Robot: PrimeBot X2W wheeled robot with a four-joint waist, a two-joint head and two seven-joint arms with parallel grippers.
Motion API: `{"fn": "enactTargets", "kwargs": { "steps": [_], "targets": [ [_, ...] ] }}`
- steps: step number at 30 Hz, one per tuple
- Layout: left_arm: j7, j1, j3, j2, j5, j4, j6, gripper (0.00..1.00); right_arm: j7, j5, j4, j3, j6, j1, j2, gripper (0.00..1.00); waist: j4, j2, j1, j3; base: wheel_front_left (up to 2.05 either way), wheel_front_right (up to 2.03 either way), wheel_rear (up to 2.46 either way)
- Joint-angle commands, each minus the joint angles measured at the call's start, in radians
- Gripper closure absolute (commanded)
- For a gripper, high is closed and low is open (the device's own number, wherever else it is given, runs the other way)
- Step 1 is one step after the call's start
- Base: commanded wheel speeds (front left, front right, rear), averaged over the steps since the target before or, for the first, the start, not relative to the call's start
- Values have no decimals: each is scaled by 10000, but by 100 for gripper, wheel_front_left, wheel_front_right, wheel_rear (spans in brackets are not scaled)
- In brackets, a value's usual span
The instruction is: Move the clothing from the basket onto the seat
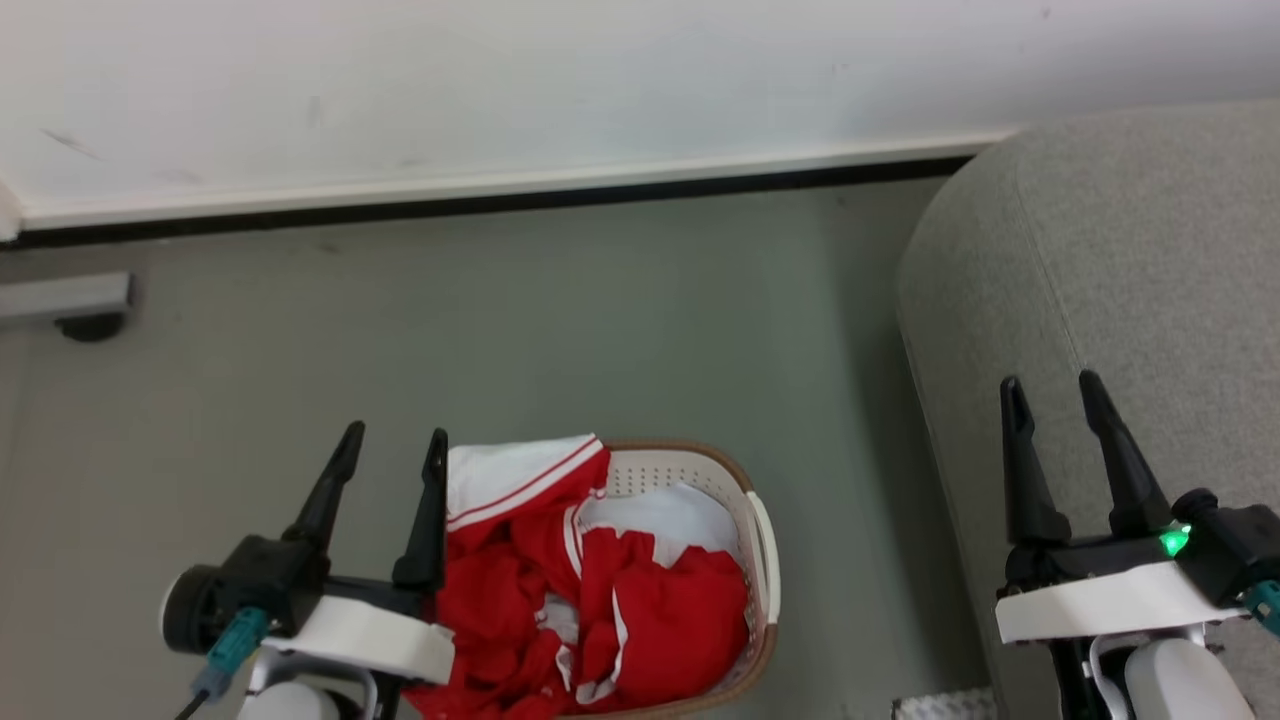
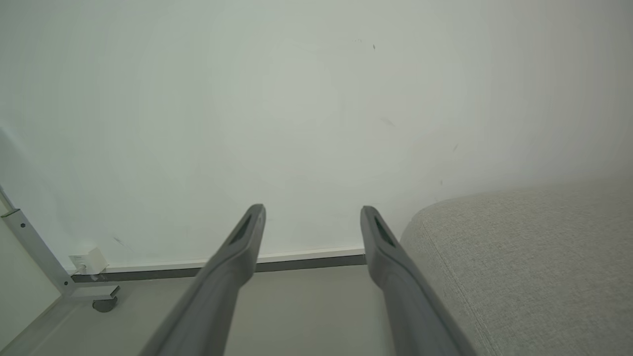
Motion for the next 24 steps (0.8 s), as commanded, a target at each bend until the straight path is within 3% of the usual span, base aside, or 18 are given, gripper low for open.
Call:
{"fn": "enactTargets", "kwargs": {
  "steps": [1, 12, 24],
  "targets": [
    [-7, -182, 11, 41, 168, 72, -35, 0, -34, -12, -79, -42, -21, -176, -49, 0, -233, 0, -1, 424, 0, 0, 0],
    [-5, -1486, -501, 618, 552, 1830, -225, 0, -34, -127, -554, -254, -21, -897, -46, 0, -891, 0, -1, 1862, 0, 0, 0],
    [353, -3666, -2155, 1510, 1504, 6988, -319, 0, -34, 219, -870, -425, -21, -1320, -44, 0, -1644, 0, -1, 2879, 0, 0, 0]
  ]
}}
